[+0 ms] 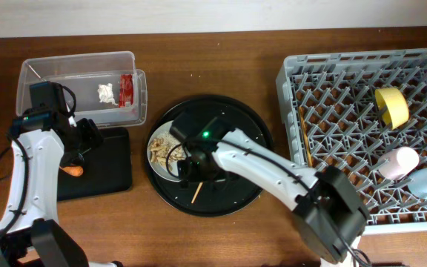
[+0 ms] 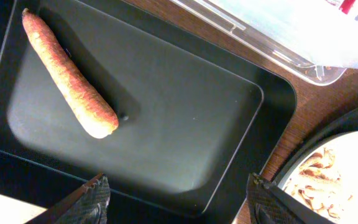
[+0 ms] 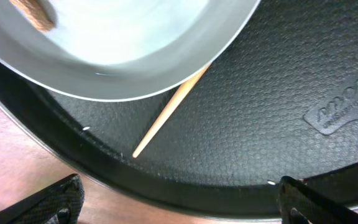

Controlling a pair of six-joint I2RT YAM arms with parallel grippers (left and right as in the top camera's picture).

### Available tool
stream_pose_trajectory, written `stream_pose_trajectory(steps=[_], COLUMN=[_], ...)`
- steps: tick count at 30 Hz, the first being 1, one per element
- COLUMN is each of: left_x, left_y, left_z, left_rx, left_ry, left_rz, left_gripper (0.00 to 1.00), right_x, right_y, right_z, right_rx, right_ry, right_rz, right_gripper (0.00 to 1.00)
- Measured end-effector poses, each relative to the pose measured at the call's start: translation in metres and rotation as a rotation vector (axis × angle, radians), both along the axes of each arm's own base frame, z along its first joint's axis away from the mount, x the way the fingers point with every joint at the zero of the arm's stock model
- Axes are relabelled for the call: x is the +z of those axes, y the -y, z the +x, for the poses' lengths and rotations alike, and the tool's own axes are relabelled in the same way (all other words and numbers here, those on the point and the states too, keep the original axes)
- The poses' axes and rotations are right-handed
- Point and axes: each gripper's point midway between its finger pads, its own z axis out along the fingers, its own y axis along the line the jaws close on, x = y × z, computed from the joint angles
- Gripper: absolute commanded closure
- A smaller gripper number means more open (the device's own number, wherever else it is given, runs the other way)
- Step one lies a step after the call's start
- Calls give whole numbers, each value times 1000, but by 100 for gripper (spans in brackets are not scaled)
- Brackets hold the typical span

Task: Sort waste into correct bins and load items into the dishwasher rack

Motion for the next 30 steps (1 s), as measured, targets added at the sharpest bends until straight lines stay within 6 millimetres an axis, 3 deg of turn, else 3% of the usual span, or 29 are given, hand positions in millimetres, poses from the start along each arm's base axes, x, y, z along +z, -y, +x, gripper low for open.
stream_pose_trajectory(steps=[3, 7, 12, 23, 28, 30], left_x=[0, 0, 0, 0, 0, 0], left_y=[0, 0, 0, 0, 0, 0], left_z=[0, 0, -1, -1, -1, -1], left_rx=[0, 0, 0, 0, 0, 0], left_ry=[0, 0, -4, -4, -5, -6], left_rz=[0, 0, -1, -1, -1, -1], left_gripper=[30, 30, 30, 30, 30, 30], right_x=[-11, -15, -54, -52, -54, -55], right_y=[-6, -4, 1, 34, 71, 67], right_z=[-10, -5, -6, -5, 36, 47], right_rx=[5, -23, -38, -151, -186, -93], right_ry=[17, 56, 11, 26, -57, -53], right_rz=[-59, -91, -170, -315, -237, -163], right_gripper=[2, 2, 1, 2, 2, 2])
